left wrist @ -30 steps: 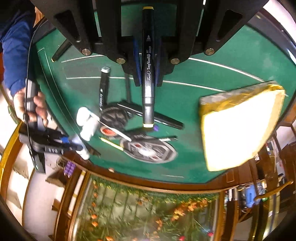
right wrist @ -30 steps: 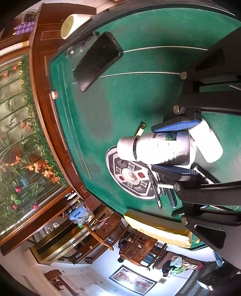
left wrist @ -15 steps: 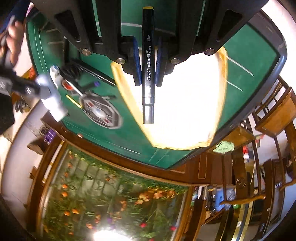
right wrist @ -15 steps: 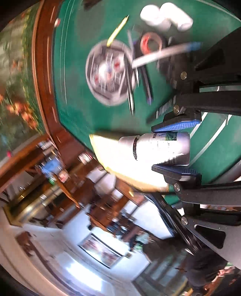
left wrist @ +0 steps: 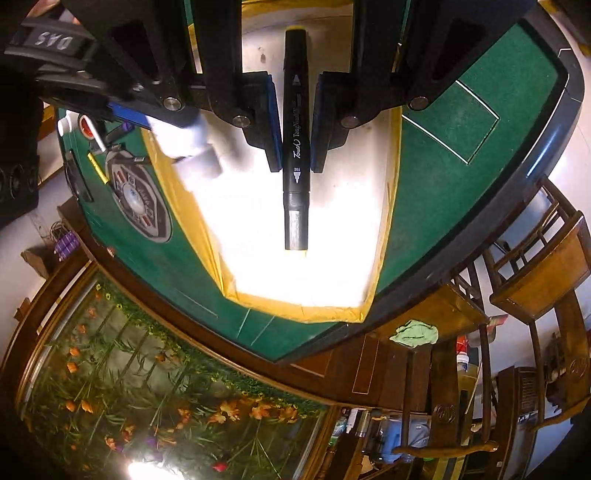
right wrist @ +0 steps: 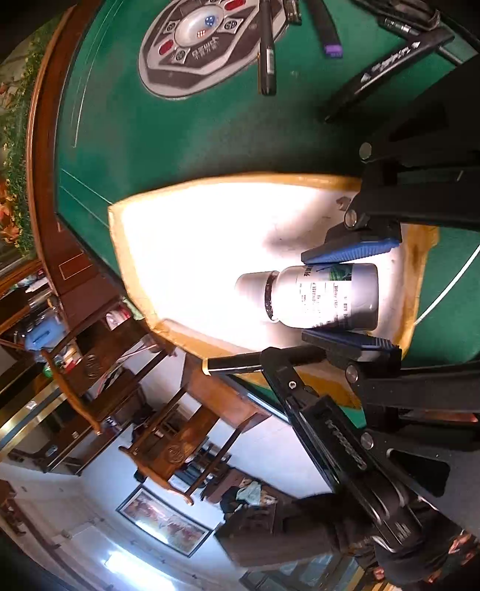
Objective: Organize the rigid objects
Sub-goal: 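Lower the bottle into the gold box with the right gripper while the left gripper drops the marker in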
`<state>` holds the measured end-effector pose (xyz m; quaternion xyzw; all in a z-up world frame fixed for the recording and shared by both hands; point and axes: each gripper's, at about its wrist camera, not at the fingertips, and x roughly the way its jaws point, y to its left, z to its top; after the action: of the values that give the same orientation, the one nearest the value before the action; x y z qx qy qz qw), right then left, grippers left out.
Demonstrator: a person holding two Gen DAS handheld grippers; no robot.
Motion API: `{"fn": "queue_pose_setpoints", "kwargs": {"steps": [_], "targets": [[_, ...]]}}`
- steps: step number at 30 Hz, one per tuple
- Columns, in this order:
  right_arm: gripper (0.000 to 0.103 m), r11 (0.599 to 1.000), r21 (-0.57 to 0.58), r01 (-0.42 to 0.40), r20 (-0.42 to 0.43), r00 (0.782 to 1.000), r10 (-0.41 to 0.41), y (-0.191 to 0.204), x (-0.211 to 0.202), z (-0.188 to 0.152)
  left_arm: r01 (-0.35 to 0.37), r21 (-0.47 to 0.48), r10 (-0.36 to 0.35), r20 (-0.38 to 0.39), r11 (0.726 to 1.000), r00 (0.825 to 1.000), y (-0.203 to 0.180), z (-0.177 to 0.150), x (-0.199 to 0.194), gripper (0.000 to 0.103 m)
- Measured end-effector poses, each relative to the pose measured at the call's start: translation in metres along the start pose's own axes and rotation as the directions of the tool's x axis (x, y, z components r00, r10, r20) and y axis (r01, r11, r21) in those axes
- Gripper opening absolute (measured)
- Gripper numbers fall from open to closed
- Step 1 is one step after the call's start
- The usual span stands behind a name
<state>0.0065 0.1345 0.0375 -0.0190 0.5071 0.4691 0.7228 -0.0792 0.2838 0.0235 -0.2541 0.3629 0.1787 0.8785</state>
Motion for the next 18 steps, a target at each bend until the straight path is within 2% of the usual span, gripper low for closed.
{"fn": "queue_pose_setpoints", "kwargs": {"steps": [8, 14, 15, 17, 18], "targets": [[0.033, 0.986, -0.108, 0.123, 0.007, 0.992, -0.123, 0.014, 0.019, -0.008, -0.039, 0.026, 0.040, -0.015, 0.999, 0.999, 0.001, -0.004, 0.013, 0.015], [0.034, 0.975, -0.152, 0.163, 0.039, 0.987, -0.159, 0.020, 0.019, -0.016, -0.074, 0.054, 0.073, 0.013, 0.996, 0.997, -0.002, -0.007, 0.010, 0.016], [0.034, 0.975, -0.154, 0.162, 0.044, 0.987, -0.157, 0.020, 0.019, -0.016, -0.074, 0.058, 0.073, 0.016, 0.996, 0.997, -0.002, -0.007, 0.009, 0.018], [0.036, 0.978, -0.153, 0.140, 0.056, 0.990, -0.133, 0.019, 0.013, -0.018, -0.075, 0.059, 0.073, 0.024, 0.995, 0.997, -0.003, -0.009, 0.007, 0.036], [0.037, 0.980, -0.150, 0.131, 0.059, 0.991, -0.124, 0.018, 0.010, -0.018, -0.075, 0.056, 0.073, 0.029, 0.996, 0.997, -0.002, -0.009, 0.006, 0.040]]}}
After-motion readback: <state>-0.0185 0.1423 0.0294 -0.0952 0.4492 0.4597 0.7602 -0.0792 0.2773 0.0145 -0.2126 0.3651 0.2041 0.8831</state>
